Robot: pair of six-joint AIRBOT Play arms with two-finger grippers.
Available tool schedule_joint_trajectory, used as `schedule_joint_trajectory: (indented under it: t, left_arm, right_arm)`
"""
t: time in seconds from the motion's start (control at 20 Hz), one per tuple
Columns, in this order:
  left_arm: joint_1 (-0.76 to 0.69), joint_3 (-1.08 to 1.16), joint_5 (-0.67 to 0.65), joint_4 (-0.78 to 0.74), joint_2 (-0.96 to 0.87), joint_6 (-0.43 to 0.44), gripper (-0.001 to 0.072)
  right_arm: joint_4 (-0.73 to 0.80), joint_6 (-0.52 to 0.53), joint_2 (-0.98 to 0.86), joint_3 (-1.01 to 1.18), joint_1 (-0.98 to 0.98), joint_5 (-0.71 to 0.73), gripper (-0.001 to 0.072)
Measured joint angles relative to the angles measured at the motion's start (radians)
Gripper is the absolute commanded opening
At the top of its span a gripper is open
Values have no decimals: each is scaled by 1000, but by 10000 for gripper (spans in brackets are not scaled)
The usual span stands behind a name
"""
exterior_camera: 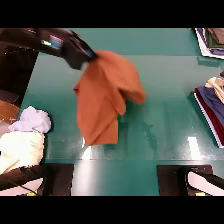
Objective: Fold the shirts.
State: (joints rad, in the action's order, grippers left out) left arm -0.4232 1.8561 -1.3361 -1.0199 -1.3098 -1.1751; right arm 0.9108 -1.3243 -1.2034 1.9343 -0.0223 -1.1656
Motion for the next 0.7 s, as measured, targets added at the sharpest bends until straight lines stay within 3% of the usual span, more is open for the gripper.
schedule_joint_trajectory:
  t: [0.3, 0.5, 0.7]
  left_arm:
    - [-65, 4, -17, -3, -191, -65, 608]
    - [14, -27, 9, -51, -222, -77, 609]
    - [133, -208, 99, -68, -238, -81, 609]
  right_arm:
    - [1, 0, 0, 3, 0, -32, 15]
    - [3, 0, 0, 3, 0, -43, 15]
    - [6, 0, -7, 3, 0, -80, 15]
